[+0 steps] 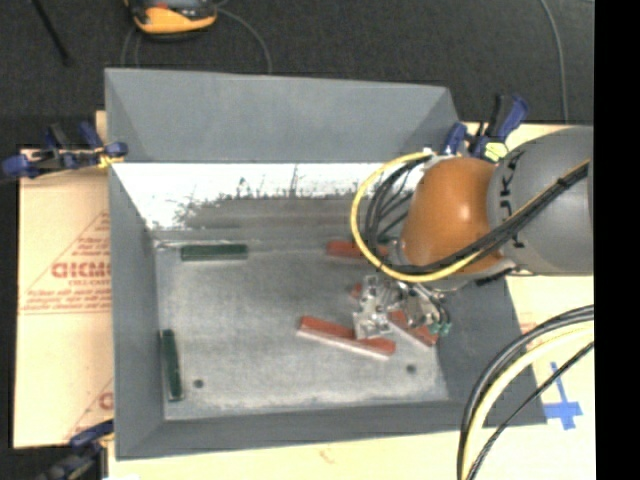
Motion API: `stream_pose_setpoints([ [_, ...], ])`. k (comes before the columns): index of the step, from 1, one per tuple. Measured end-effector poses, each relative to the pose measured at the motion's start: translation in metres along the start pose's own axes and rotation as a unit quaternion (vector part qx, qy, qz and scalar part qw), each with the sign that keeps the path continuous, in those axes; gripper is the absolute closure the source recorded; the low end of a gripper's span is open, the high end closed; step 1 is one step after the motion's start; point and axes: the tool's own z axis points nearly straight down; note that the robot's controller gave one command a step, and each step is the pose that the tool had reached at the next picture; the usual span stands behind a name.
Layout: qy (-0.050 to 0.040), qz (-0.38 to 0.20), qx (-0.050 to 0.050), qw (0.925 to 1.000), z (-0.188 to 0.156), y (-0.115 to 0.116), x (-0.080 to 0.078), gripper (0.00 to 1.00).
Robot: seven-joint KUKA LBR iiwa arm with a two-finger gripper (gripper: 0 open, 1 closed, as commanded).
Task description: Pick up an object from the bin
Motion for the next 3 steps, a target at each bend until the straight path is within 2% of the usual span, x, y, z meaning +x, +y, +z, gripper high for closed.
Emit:
stream_pose_setpoints([
  [1,0.0067,-0.004,-0.001,1.0,-0.0002,0.0004,-0.0044,1.0],
  [2,0.0067,-0.004,-0.001,1.0,-0.0002,0.0004,-0.0044,0.0],
  [3,0.0066,-0.004,-0.001,1.0,-0.0002,0.0004,-0.0045,1.0],
])
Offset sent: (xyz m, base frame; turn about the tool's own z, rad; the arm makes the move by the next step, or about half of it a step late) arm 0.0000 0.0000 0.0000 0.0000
